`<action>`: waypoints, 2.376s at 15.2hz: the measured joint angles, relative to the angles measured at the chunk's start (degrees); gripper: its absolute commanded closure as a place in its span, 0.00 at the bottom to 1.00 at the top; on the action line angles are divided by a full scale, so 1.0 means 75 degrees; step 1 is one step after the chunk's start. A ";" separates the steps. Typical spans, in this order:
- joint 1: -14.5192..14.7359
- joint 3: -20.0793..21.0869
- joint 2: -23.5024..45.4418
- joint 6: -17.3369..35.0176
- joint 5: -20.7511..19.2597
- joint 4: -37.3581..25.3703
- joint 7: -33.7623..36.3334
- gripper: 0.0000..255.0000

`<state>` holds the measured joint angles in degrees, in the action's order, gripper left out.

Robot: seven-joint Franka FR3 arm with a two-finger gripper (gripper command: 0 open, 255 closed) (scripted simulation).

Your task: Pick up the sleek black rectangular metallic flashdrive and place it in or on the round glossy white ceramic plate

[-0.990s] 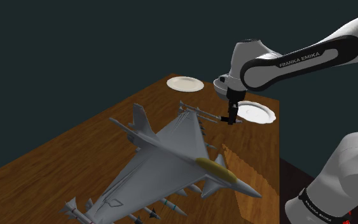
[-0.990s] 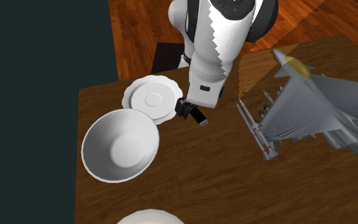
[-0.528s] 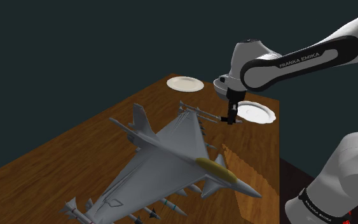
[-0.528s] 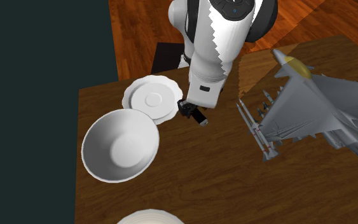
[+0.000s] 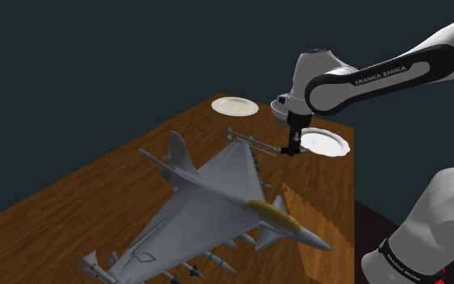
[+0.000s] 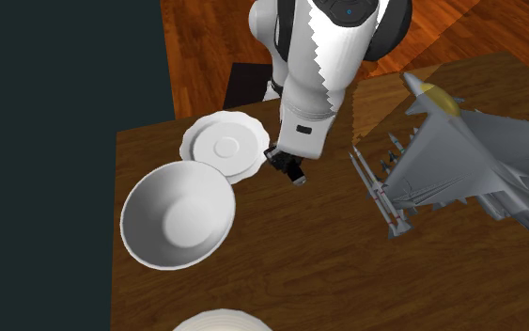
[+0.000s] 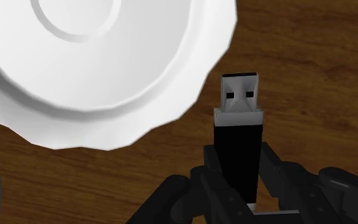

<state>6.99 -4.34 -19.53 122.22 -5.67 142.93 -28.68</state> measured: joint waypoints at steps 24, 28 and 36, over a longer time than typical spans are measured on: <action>-0.0413 -0.0609 -0.0896 -0.1933 -0.0294 -0.1065 -0.0977 1.00; -0.0754 -0.1147 -0.1110 -0.1947 -0.0598 -0.0943 -0.1691 1.00; -0.0961 -0.1579 -0.0939 -0.1414 -0.0808 -0.0638 -0.2151 1.00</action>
<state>-0.21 -16.19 -26.57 111.62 -11.73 138.15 -44.81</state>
